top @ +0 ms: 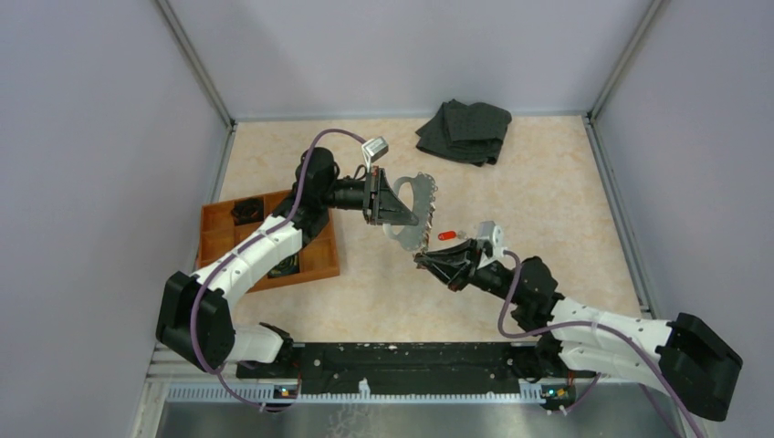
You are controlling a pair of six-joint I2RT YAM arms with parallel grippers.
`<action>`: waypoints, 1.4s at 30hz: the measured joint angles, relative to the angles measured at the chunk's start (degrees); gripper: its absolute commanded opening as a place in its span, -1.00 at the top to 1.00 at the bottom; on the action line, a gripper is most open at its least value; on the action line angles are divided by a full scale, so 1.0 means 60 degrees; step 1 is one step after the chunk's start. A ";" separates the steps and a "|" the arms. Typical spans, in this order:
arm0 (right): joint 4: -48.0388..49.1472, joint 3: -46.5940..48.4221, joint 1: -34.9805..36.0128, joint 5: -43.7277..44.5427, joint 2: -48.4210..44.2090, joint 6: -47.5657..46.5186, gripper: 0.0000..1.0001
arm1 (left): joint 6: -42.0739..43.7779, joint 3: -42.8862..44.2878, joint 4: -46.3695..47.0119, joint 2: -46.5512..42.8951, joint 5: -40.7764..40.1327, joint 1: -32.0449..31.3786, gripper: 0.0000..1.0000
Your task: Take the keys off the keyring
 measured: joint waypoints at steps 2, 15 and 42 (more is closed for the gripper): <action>-0.0648 0.0171 0.0000 0.0113 -0.0248 -0.0113 1.00 | 0.0073 0.0000 -0.0011 0.0000 0.0000 0.0000 1.00; -0.5238 0.1792 0.0284 0.1657 -0.0667 -0.0867 1.00 | 0.1847 -0.0280 -0.1494 -0.0157 -0.0710 0.0015 1.00; -0.9162 0.3493 0.1636 0.4849 0.0732 -0.3475 1.00 | 0.2004 -0.4313 0.0565 -0.1086 -0.3876 -0.0007 0.16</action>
